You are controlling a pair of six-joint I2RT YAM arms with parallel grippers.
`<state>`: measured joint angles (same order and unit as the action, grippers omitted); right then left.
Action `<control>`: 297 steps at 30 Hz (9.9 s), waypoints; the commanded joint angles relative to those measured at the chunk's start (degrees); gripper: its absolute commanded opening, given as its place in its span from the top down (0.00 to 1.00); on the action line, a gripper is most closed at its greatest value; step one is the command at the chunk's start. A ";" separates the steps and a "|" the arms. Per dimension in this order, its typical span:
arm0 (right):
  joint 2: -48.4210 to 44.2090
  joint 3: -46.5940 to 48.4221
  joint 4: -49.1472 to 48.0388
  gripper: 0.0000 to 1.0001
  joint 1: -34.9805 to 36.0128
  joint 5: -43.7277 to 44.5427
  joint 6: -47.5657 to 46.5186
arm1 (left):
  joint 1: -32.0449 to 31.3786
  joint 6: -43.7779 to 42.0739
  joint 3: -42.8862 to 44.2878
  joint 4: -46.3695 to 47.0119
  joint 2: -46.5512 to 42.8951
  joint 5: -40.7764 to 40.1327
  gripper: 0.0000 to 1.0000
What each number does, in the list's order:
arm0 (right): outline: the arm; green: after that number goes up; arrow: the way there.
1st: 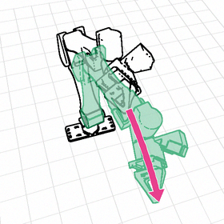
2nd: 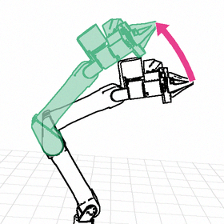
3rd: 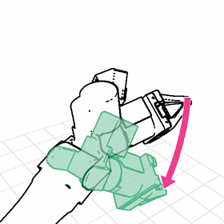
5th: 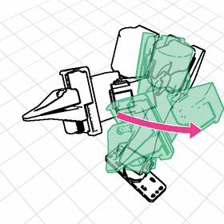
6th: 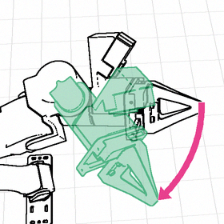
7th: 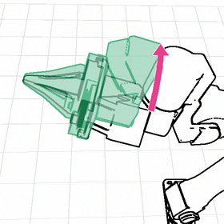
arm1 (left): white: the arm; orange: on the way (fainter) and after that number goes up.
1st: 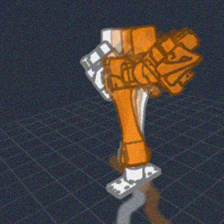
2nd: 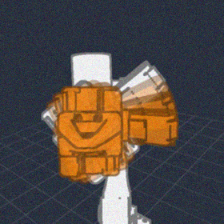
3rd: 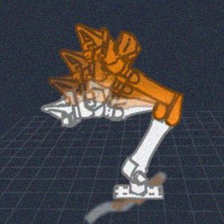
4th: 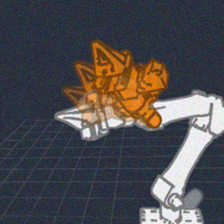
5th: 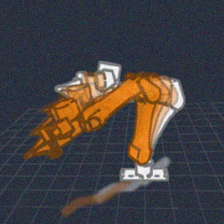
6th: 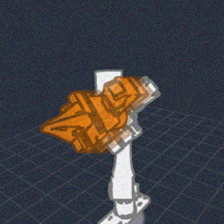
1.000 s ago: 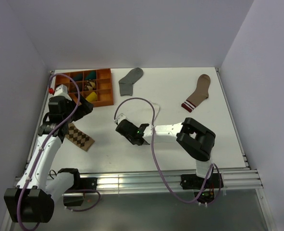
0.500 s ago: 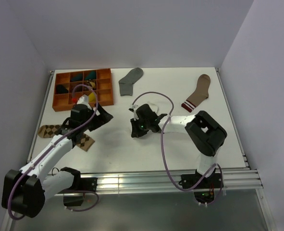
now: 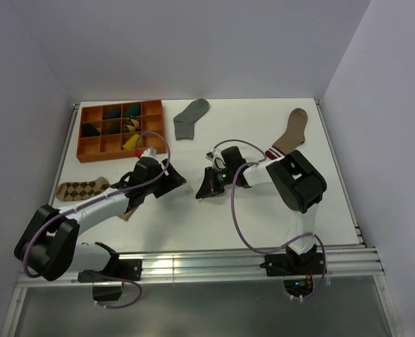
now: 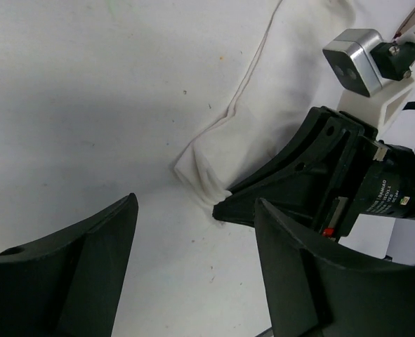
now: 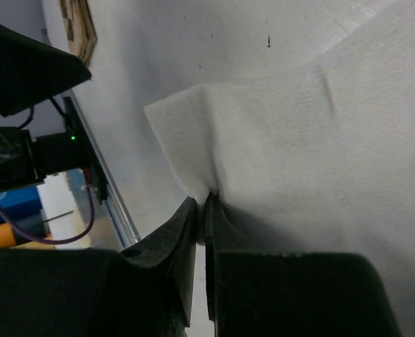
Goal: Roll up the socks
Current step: Roll the sock at the center of the board.
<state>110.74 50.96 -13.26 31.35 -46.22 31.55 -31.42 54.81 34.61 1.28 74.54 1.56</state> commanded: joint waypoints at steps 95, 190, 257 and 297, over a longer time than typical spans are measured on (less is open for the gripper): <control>-7.21 -9.83 -14.34 0.57 34.30 72.58 -38.84 | -5.85 7.33 8.98 -3.65 17.39 -7.72 1.00; 5.19 -9.56 -25.68 1.00 -4.11 1.13 24.26 | -5.58 10.41 -0.95 20.43 13.61 -8.51 0.73; 4.49 -4.64 -11.88 1.00 -4.11 5.26 15.91 | -5.58 13.66 4.94 13.32 20.55 -7.71 0.77; -17.32 -7.90 -4.24 0.59 23.75 61.42 -42.18 | -5.67 9.88 8.98 6.02 24.16 -8.33 0.83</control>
<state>92.60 43.03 -13.52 53.91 9.76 -6.57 -36.86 66.72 43.11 11.44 97.19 -5.98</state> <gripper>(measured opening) 0.412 0.169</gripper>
